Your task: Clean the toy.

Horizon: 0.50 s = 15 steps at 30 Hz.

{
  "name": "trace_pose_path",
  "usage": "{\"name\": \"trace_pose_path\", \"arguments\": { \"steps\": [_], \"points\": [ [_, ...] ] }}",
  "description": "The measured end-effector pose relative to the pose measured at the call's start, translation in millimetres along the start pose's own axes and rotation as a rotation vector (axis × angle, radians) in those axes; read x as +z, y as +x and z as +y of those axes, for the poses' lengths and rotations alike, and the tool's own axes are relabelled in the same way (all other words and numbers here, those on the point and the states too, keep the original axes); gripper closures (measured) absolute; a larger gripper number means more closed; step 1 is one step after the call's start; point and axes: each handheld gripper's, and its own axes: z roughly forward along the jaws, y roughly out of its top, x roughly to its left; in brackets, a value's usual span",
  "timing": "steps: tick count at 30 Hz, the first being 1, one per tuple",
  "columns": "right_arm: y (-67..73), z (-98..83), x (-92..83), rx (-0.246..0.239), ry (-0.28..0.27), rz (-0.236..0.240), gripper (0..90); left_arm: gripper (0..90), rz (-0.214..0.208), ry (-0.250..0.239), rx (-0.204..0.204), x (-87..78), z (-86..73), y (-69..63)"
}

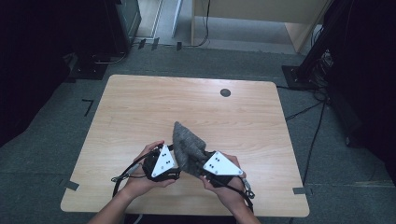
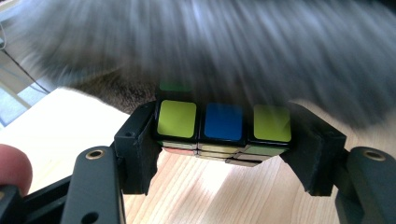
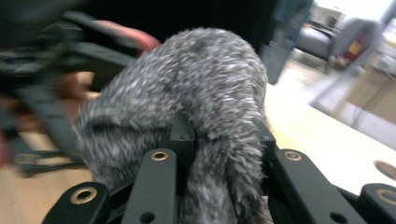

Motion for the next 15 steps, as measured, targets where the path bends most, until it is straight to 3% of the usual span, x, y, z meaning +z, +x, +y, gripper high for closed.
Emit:
{"name": "trace_pose_path", "arguments": {
  "steps": [2,4,6,9,12,15],
  "points": [
    [-12.3,-1.8,-4.8,0.069,-0.006,-0.033,72.3,34.3,-0.006,-0.017,-0.009,-1.9,-0.5,2.1],
    [-21.6,-3.3,-9.3,0.104,0.004,-0.078,72.4,34.3,-0.02,-0.058,-0.041,-5.4,-0.3,5.3],
    [-28.5,-4.4,-12.6,0.156,-0.026,-0.046,72.5,34.3,-0.043,-0.098,-0.072,-9.6,-0.3,9.7],
    [-32.0,-7.2,-11.1,0.227,-0.067,0.059,72.5,34.3,-0.108,-0.19,-0.115,-17.9,-1.7,15.5],
    [-31.5,-12.2,-6.6,0.231,-0.054,0.064,72.9,34.2,-0.137,-0.234,-0.15,-23.1,-2.9,21.2],
    [-36.2,-16.0,-4.3,0.218,0.014,0.017,72.8,34.2,-0.163,-0.275,-0.2,-27.0,-4.8,29.1]
  ]
}}
